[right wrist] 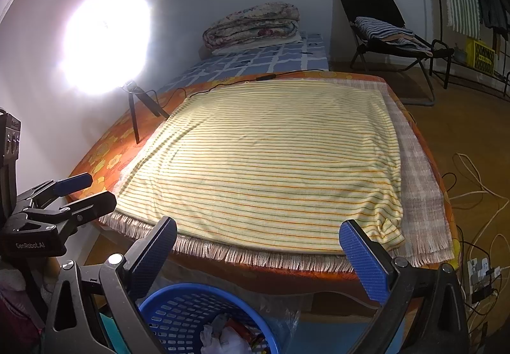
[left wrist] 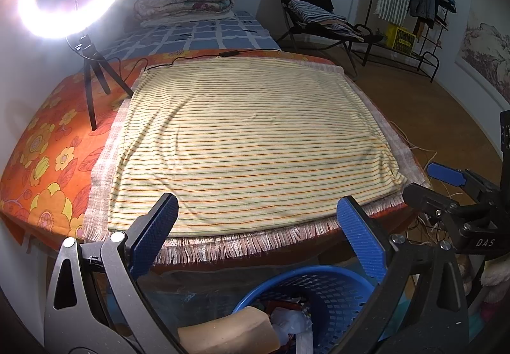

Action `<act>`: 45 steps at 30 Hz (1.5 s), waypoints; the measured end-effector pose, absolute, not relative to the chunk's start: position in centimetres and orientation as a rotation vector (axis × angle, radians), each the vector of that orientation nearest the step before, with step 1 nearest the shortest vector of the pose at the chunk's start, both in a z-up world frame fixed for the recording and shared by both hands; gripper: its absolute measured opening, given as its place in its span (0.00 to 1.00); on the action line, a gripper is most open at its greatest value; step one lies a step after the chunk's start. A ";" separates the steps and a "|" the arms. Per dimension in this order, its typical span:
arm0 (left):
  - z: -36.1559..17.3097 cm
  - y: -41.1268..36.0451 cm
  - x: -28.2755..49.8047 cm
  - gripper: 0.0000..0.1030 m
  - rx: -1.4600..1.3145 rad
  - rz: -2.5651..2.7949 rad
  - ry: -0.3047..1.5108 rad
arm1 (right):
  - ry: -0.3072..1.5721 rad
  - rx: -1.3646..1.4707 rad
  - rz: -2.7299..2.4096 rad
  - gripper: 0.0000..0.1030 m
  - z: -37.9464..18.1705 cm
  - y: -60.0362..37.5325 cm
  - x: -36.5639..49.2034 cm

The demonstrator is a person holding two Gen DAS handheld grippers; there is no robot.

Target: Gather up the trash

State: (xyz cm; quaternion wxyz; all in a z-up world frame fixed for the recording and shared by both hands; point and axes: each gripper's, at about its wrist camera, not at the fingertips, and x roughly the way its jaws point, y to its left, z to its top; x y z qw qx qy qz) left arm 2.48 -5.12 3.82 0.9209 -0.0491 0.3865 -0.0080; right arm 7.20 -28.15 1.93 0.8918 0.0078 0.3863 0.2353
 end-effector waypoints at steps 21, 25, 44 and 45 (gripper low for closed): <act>3.8 -5.2 2.4 0.98 -0.099 -0.013 0.794 | 0.803 0.018 0.489 1.00 1.9 -28.2 7.2; 3.9 -5.1 2.4 0.98 -0.100 -0.015 0.795 | 0.803 0.018 0.489 1.00 1.9 -28.2 7.2; 3.7 -5.1 2.2 0.98 -0.101 -0.017 0.798 | 0.808 0.023 0.489 1.00 1.8 -28.2 7.1; 3.7 -5.1 2.1 0.98 -0.101 -0.017 0.799 | 0.809 0.024 0.489 1.00 1.7 -28.1 7.1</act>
